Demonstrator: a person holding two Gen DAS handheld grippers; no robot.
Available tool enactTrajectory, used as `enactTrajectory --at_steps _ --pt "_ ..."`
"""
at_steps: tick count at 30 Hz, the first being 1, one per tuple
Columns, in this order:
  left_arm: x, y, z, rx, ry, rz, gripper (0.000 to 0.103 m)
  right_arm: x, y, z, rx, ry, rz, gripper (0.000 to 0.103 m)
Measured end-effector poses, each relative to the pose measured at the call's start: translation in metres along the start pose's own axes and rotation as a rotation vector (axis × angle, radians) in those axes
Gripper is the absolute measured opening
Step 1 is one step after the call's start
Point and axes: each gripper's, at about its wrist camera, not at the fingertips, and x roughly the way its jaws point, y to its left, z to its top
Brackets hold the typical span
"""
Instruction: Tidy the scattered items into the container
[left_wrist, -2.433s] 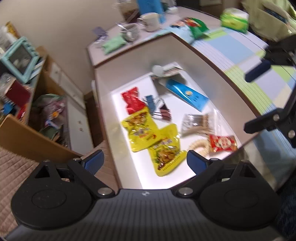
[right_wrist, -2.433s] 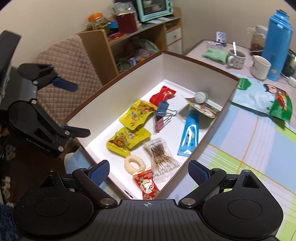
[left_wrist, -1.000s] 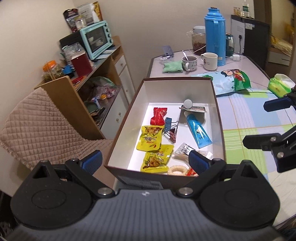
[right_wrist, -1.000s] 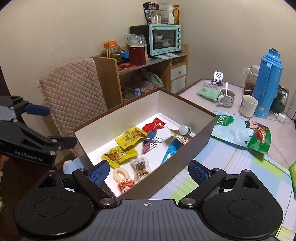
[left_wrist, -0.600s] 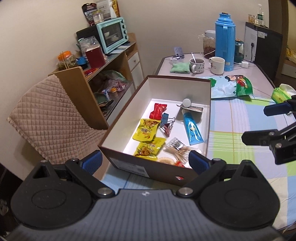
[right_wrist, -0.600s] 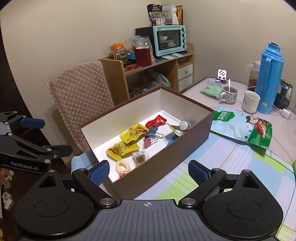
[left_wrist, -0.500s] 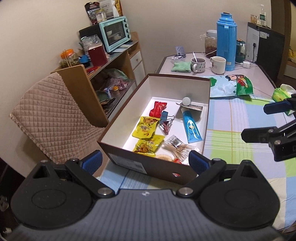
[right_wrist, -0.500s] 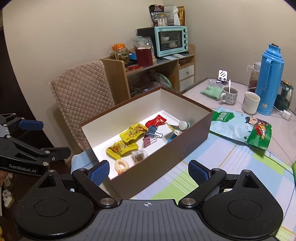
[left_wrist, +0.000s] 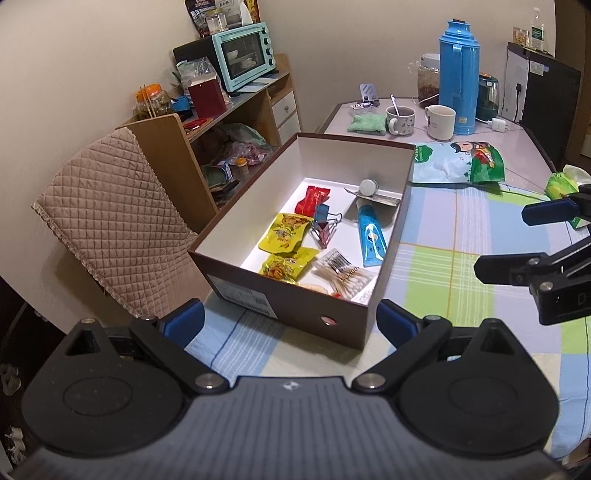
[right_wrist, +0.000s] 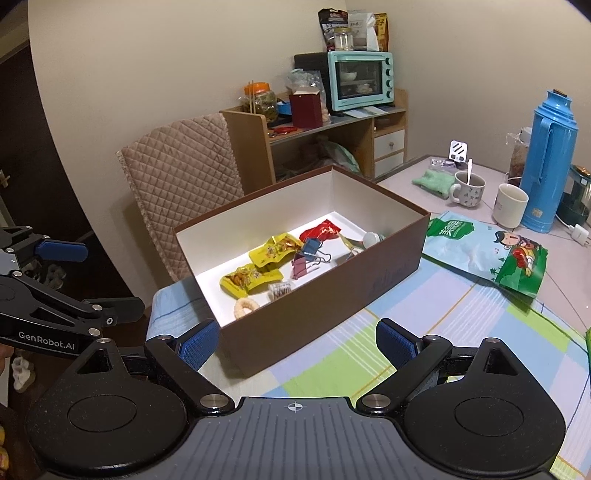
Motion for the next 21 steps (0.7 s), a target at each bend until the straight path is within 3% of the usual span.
enactTrajectory --at_steps 21 --pt "0.008 -0.026 -0.015 -0.015 0.035 -0.030 0.098 0.002 -0.006 -0.013 -0.033 0.028 0.017 0.094"
